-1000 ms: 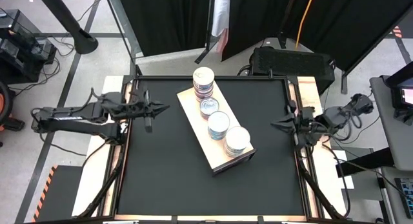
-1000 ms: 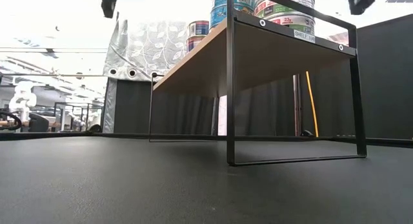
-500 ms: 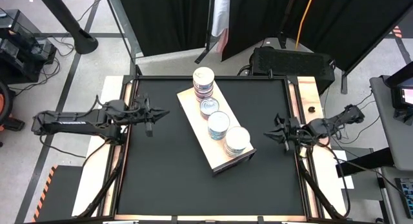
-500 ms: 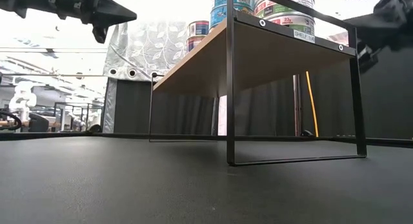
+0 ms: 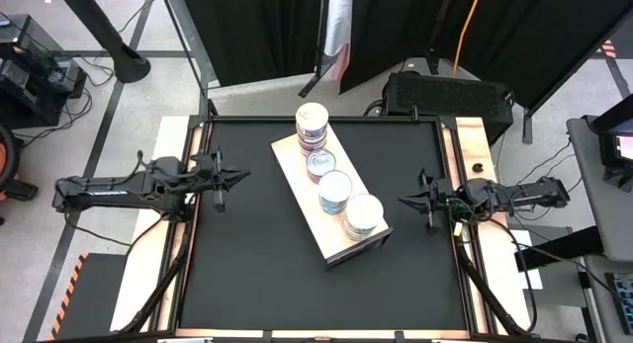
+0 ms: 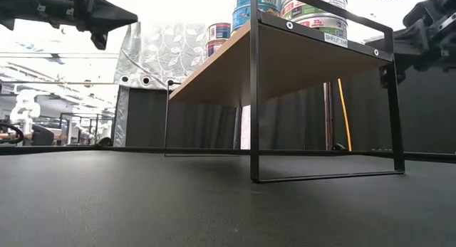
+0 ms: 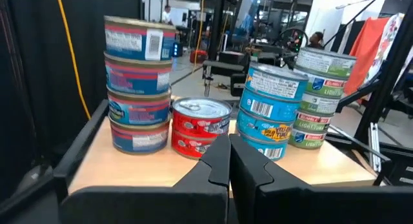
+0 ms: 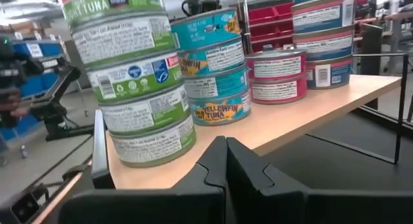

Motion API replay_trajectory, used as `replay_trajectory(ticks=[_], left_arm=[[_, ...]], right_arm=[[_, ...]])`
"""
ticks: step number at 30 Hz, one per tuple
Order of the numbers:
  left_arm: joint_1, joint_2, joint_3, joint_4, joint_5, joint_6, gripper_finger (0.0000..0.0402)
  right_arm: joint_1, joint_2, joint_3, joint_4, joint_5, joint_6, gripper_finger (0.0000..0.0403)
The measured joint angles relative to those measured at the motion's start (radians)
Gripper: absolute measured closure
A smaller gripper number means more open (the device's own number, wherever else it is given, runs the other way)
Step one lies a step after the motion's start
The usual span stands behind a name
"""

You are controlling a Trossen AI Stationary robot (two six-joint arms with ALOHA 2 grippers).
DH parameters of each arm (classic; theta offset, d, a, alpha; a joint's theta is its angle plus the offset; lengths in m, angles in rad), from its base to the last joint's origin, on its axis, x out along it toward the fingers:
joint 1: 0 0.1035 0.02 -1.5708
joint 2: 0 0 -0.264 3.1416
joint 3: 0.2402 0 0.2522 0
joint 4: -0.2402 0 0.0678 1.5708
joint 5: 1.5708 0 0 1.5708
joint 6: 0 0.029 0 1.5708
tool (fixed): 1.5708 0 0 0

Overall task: Stack canned seafood by type on shelf
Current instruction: Return to Home Position

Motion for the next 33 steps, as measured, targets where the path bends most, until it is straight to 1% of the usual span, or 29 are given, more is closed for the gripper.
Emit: replay_trajectory(ticks=[6, 11, 13, 16, 20, 22, 26, 28, 33], left_arm=[[0.000, -0.083, 0.000, -0.049, 0.001, 0.026, 0.0400], [0.000, -0.140, 0.000, -0.184, 0.001, 0.029, 0.0400], [0.000, -0.166, -0.008, -0.210, 0.001, 0.025, 0.0400], [0.000, -0.226, -0.045, -0.198, 0.001, 0.015, 0.0400], [0.000, -0.329, -0.143, -0.192, 0.005, -0.037, 0.0400], [0.000, -0.377, -0.205, -0.147, 0.022, -0.062, 0.0400], [0.000, -0.382, -0.322, -0.003, 0.055, -0.084, 0.0400], [0.000, -0.380, -0.323, -0.013, 0.052, -0.071, 0.0400], [0.000, -0.385, -0.323, 0.001, 0.051, 0.026, 0.0400]], right_arm=[[-0.117, 0.000, 0.000, -0.020, -0.114, -0.035, 0.0402], [-0.175, 0.004, 0.001, -0.037, -0.205, -0.014, 0.0402], [-0.178, 0.011, 0.001, -0.038, -0.205, -0.011, 0.0403], [-0.179, 0.031, 0.001, -0.038, -0.204, -0.018, 0.0403], [-0.190, 0.064, 0.001, -0.038, -0.202, 0.000, 0.0403], [-0.191, 0.075, 0.001, -0.038, -0.202, -0.004, 0.0403], [-0.190, 0.085, 0.001, -0.038, -0.200, -0.029, 0.0403], [-0.190, 0.087, 0.001, -0.037, -0.194, -0.031, 0.0403], [-0.190, 0.087, 0.001, -0.036, -0.198, -0.029, 0.0403]])
